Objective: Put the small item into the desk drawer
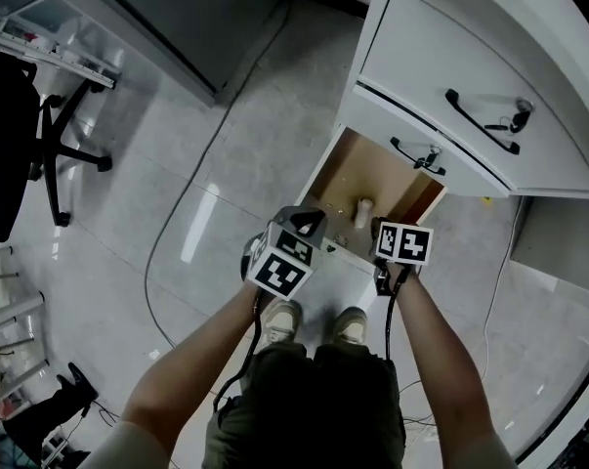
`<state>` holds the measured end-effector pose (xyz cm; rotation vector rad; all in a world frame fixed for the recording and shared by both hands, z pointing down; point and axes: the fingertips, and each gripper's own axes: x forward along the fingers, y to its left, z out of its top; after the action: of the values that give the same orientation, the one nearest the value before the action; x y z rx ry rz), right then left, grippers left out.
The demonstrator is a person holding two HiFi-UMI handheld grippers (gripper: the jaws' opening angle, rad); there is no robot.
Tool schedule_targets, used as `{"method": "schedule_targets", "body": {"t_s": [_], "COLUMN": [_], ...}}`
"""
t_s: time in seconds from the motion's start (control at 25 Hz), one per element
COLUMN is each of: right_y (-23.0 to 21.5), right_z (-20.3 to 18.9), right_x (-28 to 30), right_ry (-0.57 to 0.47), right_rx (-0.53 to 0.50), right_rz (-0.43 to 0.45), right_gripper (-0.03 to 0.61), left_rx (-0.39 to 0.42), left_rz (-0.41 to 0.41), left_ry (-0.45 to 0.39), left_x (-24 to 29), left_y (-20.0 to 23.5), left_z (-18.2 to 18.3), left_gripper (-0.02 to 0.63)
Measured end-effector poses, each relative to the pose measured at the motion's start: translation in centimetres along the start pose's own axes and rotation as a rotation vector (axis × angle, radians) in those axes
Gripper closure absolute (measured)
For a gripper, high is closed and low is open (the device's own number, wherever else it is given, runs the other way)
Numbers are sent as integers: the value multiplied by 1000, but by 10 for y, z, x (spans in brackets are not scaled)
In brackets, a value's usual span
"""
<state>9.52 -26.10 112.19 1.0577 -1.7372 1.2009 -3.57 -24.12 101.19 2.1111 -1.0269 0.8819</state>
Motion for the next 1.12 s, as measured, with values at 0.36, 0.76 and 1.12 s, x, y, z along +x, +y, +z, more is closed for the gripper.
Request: {"method": "schedule_targets", "body": {"t_s": [0.36, 0.76, 1.12], "right_y": [67, 145, 208], "right_z": [37, 90, 95], "right_x": [-161, -349, -507], "right_ry": [-73, -238, -380], "right_rx": [-68, -114, -72], "right_rz": [70, 117, 183], "right_gripper": [570, 574, 574], "left_rx": [198, 341, 152], "left_rz": [12, -40, -40], "left_ry": [-12, -93, -182], "left_x": [-116, -237, -362], "left_y": [-51, -108, -117], "left_z": [60, 139, 221], "left_gripper": [611, 611, 611]}}
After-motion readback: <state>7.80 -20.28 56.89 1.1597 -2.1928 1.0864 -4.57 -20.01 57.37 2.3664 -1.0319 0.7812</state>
